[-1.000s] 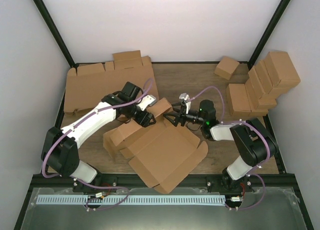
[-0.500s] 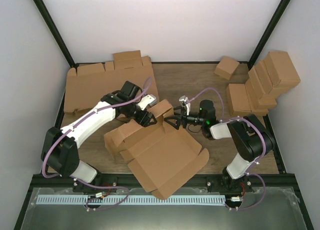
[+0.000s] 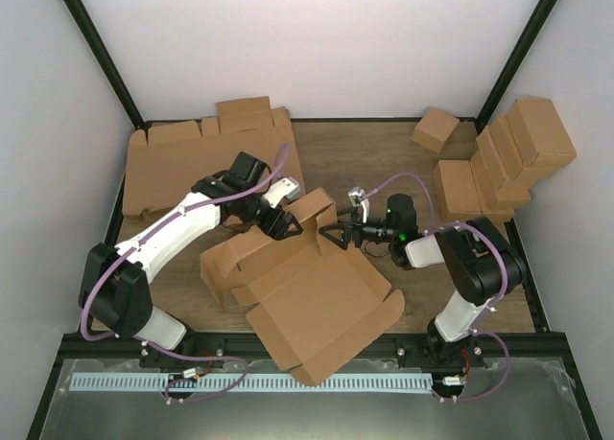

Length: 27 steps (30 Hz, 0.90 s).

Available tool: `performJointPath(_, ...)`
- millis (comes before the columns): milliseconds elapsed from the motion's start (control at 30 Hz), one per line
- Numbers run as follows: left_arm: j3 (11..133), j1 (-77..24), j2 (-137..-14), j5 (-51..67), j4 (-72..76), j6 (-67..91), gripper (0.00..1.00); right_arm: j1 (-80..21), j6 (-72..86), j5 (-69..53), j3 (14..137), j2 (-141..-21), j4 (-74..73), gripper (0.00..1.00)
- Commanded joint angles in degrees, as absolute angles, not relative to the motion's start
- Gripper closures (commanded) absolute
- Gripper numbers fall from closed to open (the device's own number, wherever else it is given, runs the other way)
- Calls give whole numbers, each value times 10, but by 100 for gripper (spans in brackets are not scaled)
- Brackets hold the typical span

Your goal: Fold the paper box

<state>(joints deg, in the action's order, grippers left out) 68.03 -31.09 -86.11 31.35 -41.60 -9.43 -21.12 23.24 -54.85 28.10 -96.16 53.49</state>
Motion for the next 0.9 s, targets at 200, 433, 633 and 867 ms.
performJointPath(200,692,-308,-867,331,-397,-111,32,-210,248,-559,267,-976,580,2)
performJointPath(433,690,-308,-864,335,-398,-114,32,-209,260,-555,251,-977,611,4)
performJointPath(633,687,-308,-863,328,-397,-113,32,-211,232,-525,250,-958,567,11)
performJointPath(867,687,-309,-867,322,-397,-114,32,-262,159,-435,284,-948,464,39)
